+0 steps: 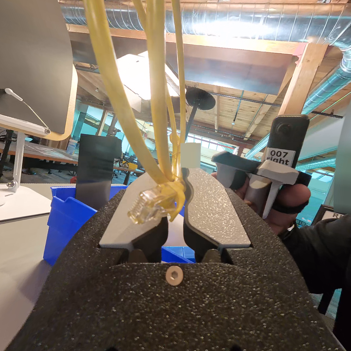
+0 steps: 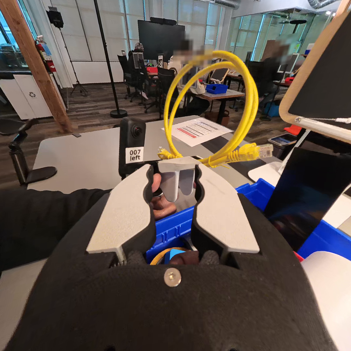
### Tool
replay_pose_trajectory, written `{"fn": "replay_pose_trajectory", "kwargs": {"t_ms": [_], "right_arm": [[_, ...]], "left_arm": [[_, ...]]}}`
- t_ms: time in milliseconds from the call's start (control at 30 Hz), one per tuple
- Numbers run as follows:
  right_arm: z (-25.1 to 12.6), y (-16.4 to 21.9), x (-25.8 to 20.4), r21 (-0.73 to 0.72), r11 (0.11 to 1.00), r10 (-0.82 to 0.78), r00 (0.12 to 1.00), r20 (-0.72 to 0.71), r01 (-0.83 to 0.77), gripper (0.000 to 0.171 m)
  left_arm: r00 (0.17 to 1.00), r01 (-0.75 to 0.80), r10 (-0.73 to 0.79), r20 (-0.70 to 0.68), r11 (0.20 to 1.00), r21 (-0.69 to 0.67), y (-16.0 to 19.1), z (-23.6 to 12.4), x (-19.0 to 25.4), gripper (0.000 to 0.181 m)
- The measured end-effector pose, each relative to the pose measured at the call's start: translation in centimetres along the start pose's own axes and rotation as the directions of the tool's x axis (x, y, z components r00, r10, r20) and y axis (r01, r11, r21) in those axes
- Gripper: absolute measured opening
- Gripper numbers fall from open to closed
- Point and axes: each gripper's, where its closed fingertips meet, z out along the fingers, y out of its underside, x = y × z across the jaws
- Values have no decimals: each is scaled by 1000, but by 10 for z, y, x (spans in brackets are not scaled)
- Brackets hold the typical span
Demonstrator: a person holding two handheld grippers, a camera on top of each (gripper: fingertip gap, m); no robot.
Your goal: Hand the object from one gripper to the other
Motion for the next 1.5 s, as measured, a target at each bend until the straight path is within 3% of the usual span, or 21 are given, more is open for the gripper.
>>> {"fn": "replay_pose_trajectory", "kwargs": {"t_ms": [300, 400, 533, 633, 733, 800, 867, 1000, 1167, 1233, 1333, 1500], "right_arm": [[8, 30, 20, -43, 989, 139, 990, -7, -140, 41], [9, 32, 15, -28, 991, 131, 991, -14, -131, 41], [5, 20, 6, 88, 983, 160, 987, 13, -161, 42], [-2, 7, 3, 203, 953, 215, 975, 58, -223, 41], [-1, 6, -1, 215, 941, 244, 964, 104, -262, 40], [-4, 1, -1, 251, 930, 244, 961, 127, -269, 31], [-6, 0, -1, 258, 932, 228, 965, 131, -256, 16], [-8, -2, 8, 222, 959, 166, 984, 58, -175, 15], [-27, -27, 27, 191, 975, -91, 986, -142, 117, 14], [-36, -36, 36, 134, 949, -248, 937, -246, 287, 14], [-45, -42, 51, -8, 841, -498, 768, -401, 541, 14], [-35, -19, 63, -275, 599, -774, 457, -438, 752, 14]], "left_arm": [[1000, -9, 10, -7, 1000, 18, -3, -3, -2, 14], [994, 44, -41, -97, 999, 22, -6, -3, 10, 13], [956, 101, -107, -273, 994, -36, -1, -3, 36, 13], [934, 106, -120, -338, 993, -60, 1, -5, 47, 14], [908, 121, -147, -393, 989, -88, 3, -6, 58, 14], [903, 108, -148, -404, 987, -120, 9, -4, 63, 14], [903, 103, -154, -402, 984, -147, 16, -1, 65, 14], [916, 112, -168, -363, 979, -170, 22, 2, 60, 19], [977, 32, -65, -201, 985, -167, 21, 6, 33, 42], [995, -12, -4, -104, 989, -146, 17, 7, 17, 46], [999, -52, 51, -19, 997, -65, -1, 5, 8, 49], [976, -209, 207, -72, 978, -15, -13, 9, 36, 49]]}}
